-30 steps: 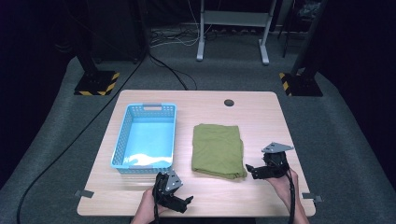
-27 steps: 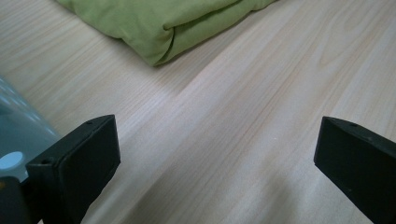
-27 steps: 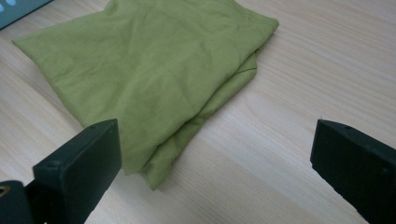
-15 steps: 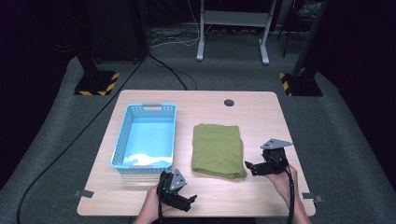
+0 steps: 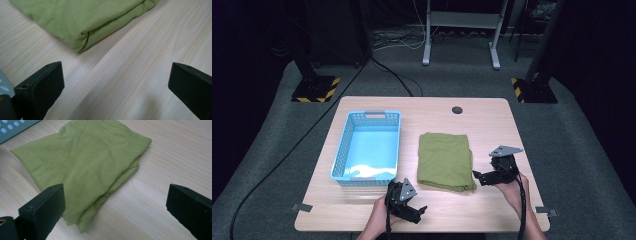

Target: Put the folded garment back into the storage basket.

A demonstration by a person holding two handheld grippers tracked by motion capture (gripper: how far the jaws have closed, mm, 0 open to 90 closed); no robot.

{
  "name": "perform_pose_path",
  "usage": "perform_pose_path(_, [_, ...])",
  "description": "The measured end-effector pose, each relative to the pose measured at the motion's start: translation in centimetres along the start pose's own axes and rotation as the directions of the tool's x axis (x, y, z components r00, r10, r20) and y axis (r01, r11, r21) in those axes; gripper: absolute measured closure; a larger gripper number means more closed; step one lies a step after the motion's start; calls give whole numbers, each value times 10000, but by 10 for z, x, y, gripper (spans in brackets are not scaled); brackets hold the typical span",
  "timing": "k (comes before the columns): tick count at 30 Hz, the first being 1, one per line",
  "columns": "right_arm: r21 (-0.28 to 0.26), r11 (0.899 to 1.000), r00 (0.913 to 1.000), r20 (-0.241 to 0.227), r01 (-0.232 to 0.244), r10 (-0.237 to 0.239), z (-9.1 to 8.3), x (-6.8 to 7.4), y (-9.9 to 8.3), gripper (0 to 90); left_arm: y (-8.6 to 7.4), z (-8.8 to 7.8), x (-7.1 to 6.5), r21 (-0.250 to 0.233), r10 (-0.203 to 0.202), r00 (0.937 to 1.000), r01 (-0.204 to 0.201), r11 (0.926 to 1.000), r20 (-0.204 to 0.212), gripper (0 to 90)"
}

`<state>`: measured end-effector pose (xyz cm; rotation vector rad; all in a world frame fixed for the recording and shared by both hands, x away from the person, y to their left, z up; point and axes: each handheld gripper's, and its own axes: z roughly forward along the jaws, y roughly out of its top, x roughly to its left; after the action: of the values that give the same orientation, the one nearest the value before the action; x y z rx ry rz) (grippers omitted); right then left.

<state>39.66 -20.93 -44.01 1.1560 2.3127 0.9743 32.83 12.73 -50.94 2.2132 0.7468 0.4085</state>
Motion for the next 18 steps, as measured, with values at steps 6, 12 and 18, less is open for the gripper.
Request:
perform_pose_path(6, [64,10000,10000,-63,-5,6,4,-2,4,16,2,3,1,-37,27,10000,-27,10000,-50,2])
perform_pose_path(12, [159,9999,10000,-61,8,-7,6,-2,7,17,7,7,1,-89,6,10000,-6,10000,-27,2])
perform_pose_path(18, [177,9998,9999,-70,77,-76,7,-2,13,18,11,10,1,-141,23,10000,-23,9999,-40,2])
